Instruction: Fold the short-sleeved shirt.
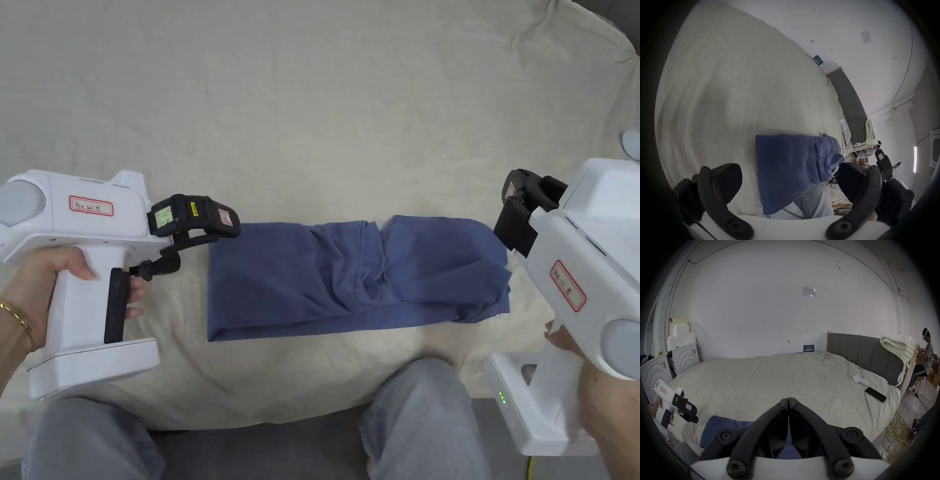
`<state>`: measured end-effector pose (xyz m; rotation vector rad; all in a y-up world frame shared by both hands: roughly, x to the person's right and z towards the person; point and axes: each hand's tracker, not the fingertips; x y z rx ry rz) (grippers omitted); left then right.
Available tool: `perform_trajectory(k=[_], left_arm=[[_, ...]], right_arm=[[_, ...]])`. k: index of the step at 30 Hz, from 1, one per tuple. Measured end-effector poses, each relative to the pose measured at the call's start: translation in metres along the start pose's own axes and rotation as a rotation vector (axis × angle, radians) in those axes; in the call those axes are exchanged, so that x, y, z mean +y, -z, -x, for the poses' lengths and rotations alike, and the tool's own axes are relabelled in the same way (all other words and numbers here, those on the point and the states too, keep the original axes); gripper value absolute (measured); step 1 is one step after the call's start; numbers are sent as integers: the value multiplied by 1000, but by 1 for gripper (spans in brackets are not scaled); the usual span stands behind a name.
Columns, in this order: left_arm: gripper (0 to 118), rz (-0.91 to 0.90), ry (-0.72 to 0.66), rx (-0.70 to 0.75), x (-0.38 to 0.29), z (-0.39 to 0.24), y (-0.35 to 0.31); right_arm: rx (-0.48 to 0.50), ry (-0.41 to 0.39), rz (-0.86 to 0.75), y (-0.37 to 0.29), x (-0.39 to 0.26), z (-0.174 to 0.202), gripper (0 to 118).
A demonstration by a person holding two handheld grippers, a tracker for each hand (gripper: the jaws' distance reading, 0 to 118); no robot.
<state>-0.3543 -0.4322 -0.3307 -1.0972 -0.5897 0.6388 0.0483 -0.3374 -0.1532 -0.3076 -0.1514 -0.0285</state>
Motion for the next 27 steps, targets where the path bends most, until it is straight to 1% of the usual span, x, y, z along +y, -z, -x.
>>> perform_trajectory(k=[3, 5, 7, 9, 11, 12, 13, 14, 15, 17, 18, 19, 20, 21, 22, 25, 27], left_arm=[[118, 40, -10, 8, -4, 5, 11], [118, 108, -45, -4, -8, 8, 20], [118, 157, -48, -7, -11, 10, 28], [118, 149, -32, -9, -14, 9, 30], [117, 146, -59, -32, -11, 9, 30], [112, 143, -88, -49, -9, 9, 31], [103, 142, -98, -65, -9, 10, 30], [84, 144, -103, -69, -9, 10, 31], [76, 145, -103, -56, -9, 9, 34], [68, 154, -80, -25, -14, 9, 40], [60, 151, -82, -34, -15, 10, 39], [47, 149, -97, -42, -14, 11, 39], [23, 147, -110, -33, -14, 11, 39], [15, 142, -101, 1, -14, 12, 39], [14, 142, -82, 22, -15, 10, 40], [7, 145, -108, 58, -13, 4, 42], [5, 142, -73, 110, -11, -7, 42]], right_arm=[[-4, -2, 4, 1, -2, -1, 0], [-6, -1, 11, 2, -3, -3, 0], [-10, -9, 18, 2, -4, -3, 0], [-11, -14, 21, 2, -4, -4, 0], [-14, -14, 23, 3, -5, -4, 0], [-13, -12, 25, 3, -6, -4, 0], [-14, -11, 28, 4, -6, -4, 0], [-14, -11, 32, 5, -7, -4, 0], [-14, -11, 35, 6, -8, -4, 0], [-12, -9, 40, 6, -10, -3, 0], [-12, -8, 42, 6, -10, -3, 0], [-11, -8, 44, 6, -11, -3, 0], [-9, -9, 46, 6, -11, -2, 0], [-10, -10, 48, 6, -12, -2, 0], [-10, -11, 50, 7, -12, -2, 0], [-9, -5, 53, 8, -13, -3, 0], [-9, -4, 57, 9, -13, -2, 0]])
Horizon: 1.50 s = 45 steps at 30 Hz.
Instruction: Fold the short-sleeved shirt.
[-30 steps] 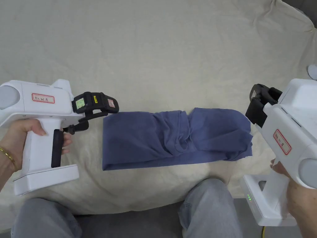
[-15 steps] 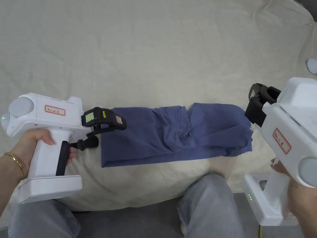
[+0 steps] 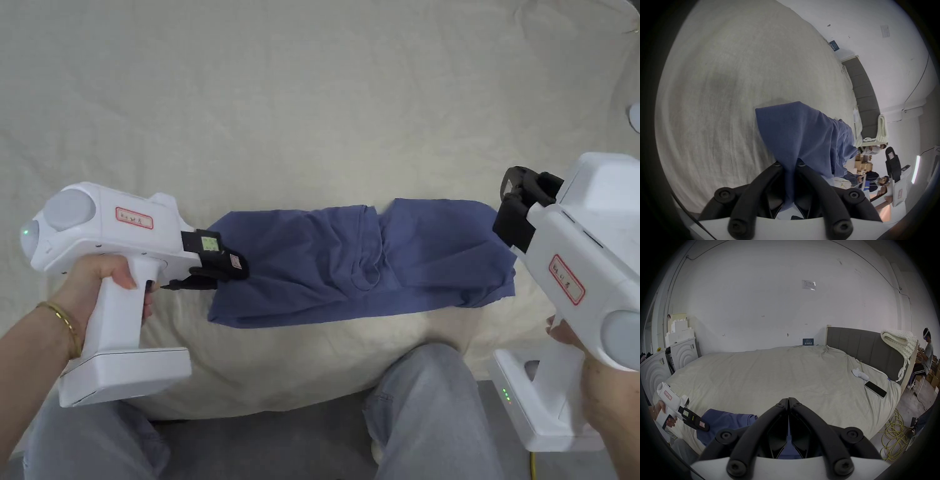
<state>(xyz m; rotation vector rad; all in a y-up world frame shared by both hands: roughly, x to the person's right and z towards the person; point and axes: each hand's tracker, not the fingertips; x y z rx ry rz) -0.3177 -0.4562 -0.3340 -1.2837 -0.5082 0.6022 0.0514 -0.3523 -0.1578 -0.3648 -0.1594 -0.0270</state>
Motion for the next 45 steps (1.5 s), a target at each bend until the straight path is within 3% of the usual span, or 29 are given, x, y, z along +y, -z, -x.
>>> perform_trajectory(k=[3, 13, 18, 34, 37, 45], left_arm=[[3, -2, -27, 58, 1, -18, -6], [3, -80, 12, 33, 20, -31, -77], [3, -100, 32, 163, 25, 2, -119], [3, -222, -146, 470, 22, 121, -254], [3, -228, -185, 530, 18, 136, -267], [3, -259, -73, 524, -1, 82, -272]], right_arm=[[1, 1, 2, 1, 0, 1, 0], [16, -6, 0, 2, 4, 9, 0], [33, -16, -10, 3, 8, 16, 0], [112, -67, 0, 13, 8, 60, 0], [123, -45, -5, 13, 9, 63, 0], [143, -32, -27, 11, 13, 65, 0]])
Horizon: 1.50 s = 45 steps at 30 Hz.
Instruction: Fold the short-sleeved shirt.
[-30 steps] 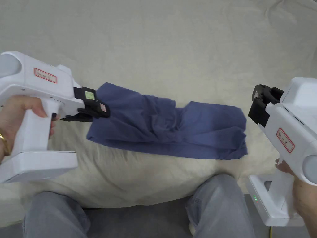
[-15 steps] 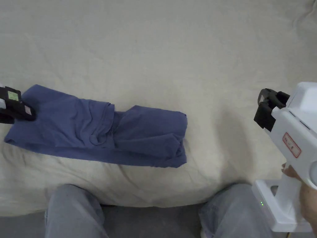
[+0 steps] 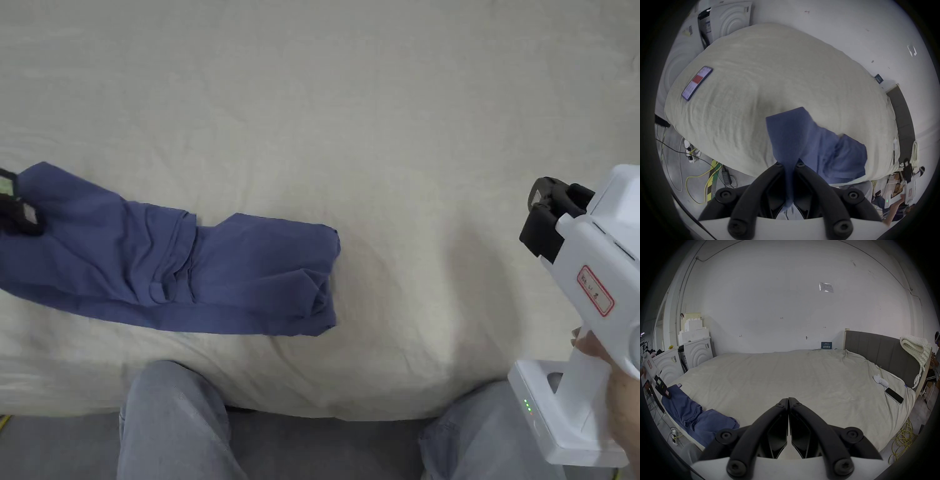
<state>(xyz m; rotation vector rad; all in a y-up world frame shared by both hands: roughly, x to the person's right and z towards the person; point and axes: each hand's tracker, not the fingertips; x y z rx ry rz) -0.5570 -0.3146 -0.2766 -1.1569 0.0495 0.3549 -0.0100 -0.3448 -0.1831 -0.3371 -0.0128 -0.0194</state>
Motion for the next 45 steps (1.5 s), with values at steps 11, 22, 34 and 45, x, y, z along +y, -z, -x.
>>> perform_trajectory(k=[11, 22, 34, 45], left_arm=[[3, 48, 286, -89, -19, -144, 5], [3, 166, 384, -136, -49, -247, 83], [62, 241, 393, -101, -72, -278, 137], [107, -59, 266, -264, -47, -228, 63]], right_arm=[[-3, 40, -27, -13, -2, -14, 0], [-60, 72, -16, -26, -12, -44, 0], [-101, 86, -8, -28, -15, -59, 0], [-79, 83, -13, -28, -13, -45, 0]])
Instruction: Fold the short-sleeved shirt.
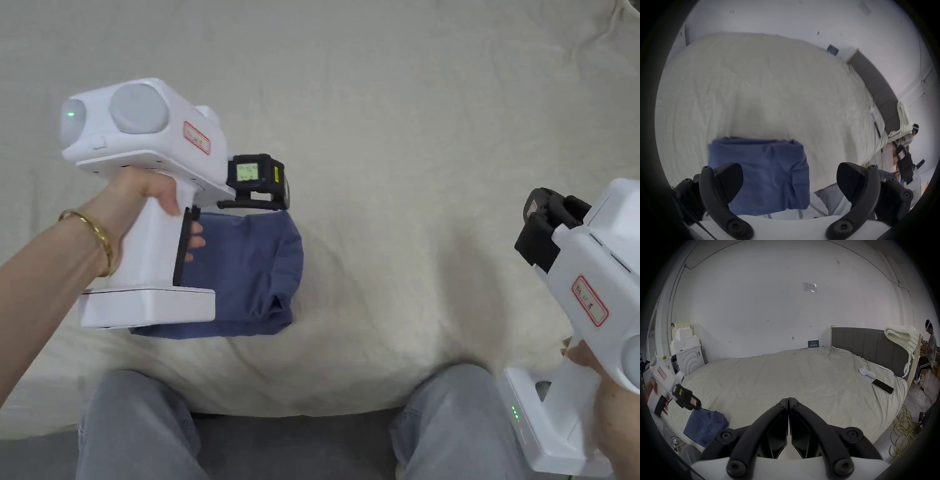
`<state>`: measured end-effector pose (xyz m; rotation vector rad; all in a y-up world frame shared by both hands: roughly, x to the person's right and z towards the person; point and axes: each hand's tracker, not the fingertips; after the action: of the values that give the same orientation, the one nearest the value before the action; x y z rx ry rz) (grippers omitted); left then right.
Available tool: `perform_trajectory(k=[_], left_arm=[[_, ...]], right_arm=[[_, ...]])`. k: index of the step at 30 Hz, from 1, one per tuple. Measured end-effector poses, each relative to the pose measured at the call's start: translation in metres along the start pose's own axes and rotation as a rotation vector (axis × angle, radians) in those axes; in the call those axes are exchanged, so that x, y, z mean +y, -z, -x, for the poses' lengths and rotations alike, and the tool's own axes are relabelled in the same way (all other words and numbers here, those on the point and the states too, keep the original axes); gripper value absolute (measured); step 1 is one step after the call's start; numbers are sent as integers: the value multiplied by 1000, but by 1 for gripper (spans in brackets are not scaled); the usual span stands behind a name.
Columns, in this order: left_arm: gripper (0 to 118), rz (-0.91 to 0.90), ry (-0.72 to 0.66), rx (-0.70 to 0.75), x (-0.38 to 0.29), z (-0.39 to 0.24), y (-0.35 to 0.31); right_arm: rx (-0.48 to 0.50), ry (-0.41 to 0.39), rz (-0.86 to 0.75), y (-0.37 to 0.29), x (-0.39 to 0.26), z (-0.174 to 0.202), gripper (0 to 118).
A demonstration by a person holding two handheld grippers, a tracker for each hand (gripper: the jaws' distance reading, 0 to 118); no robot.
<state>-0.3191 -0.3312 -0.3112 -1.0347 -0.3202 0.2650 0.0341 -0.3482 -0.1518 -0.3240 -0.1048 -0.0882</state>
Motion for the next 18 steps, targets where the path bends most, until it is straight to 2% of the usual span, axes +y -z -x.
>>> perform_trajectory(k=[1, 2, 3, 5, 6, 11, 14, 18], left_arm=[[90, -52, -5, -7, -1, 6, -9], [58, -116, -22, -9, -3, 13, -17], [36, -172, -38, -10, -6, 20, -22], [6, -278, -100, 3, -17, 33, -28], [0, -331, -104, 12, -24, 37, -30], [0, -439, -79, 178, -64, 40, -4], [0, -519, -2, 265, -90, 28, 21], [0, -496, 121, 275, -115, 7, 55]], right_arm=[[3, -1, -1, 0, 0, 2, 0], [7, -3, -1, 0, 1, 4, 0], [10, -5, -2, -1, 1, 5, 0], [16, -10, -4, 0, 2, 8, 0], [18, -11, -4, -1, 3, 9, 0], [25, -30, 1, 1, 5, 13, 0], [25, -31, 4, 1, 5, 14, 0], [21, -34, 8, 1, 5, 14, 0]])
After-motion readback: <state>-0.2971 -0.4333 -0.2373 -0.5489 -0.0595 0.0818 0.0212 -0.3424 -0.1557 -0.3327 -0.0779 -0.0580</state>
